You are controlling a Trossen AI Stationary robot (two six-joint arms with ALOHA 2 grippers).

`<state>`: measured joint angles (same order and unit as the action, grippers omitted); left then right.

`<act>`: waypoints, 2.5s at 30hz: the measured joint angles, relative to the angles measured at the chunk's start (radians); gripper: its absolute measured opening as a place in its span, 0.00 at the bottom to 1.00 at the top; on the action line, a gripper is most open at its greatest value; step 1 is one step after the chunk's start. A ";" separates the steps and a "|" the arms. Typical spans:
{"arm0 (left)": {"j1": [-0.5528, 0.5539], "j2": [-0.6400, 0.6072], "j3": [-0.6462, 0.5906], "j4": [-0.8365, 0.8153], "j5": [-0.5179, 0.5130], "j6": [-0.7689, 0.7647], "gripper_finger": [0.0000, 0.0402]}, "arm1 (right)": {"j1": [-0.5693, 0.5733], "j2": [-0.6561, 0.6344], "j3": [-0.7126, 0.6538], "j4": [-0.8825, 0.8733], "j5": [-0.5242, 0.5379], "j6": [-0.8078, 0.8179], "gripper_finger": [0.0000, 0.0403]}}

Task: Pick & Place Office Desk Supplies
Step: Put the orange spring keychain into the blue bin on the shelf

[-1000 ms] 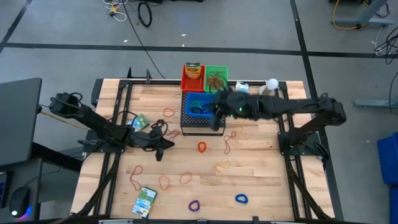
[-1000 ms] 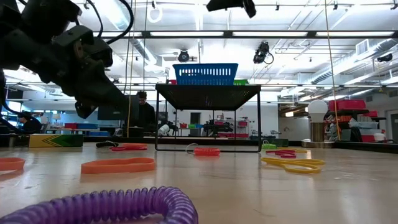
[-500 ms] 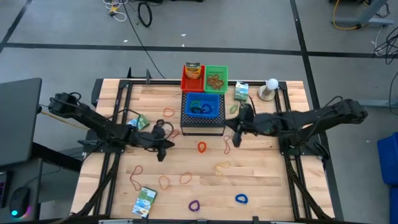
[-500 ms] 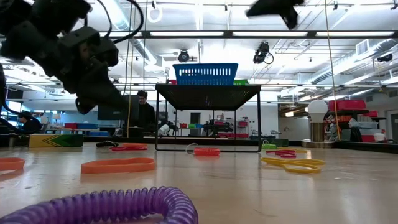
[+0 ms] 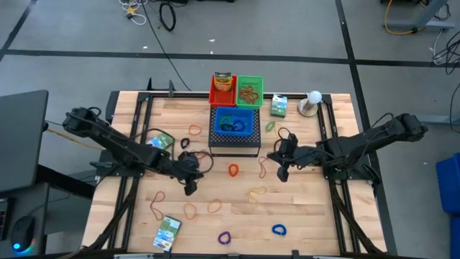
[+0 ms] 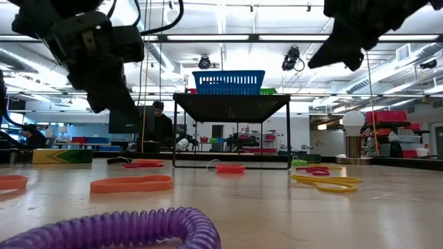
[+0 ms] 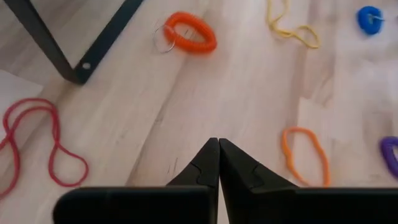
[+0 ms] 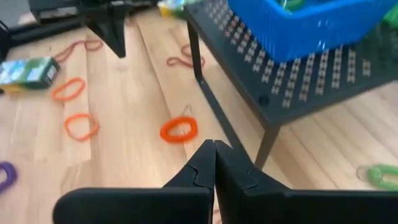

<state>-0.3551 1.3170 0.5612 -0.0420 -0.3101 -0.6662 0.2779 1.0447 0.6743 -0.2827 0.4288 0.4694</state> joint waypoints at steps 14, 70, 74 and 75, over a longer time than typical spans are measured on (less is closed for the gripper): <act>0.019 0.277 0.197 0.017 -0.136 -0.299 0.03 | 0.000 0.001 -0.028 -0.029 0.013 -0.018 0.02; 0.102 0.584 0.570 -0.514 0.037 -0.441 0.36 | -0.002 0.002 -0.028 -0.019 0.065 -0.082 0.02; 0.112 0.584 0.570 -0.509 0.037 -0.443 0.37 | -0.002 0.002 -0.028 -0.020 0.065 -0.082 0.02; 0.112 0.584 0.569 -0.508 0.039 -0.431 0.35 | -0.002 0.002 -0.028 -0.019 0.065 -0.082 0.02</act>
<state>-0.2432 1.9015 1.1305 -0.5503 -0.2709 -1.0973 0.2756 1.0462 0.6468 -0.3018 0.4934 0.3872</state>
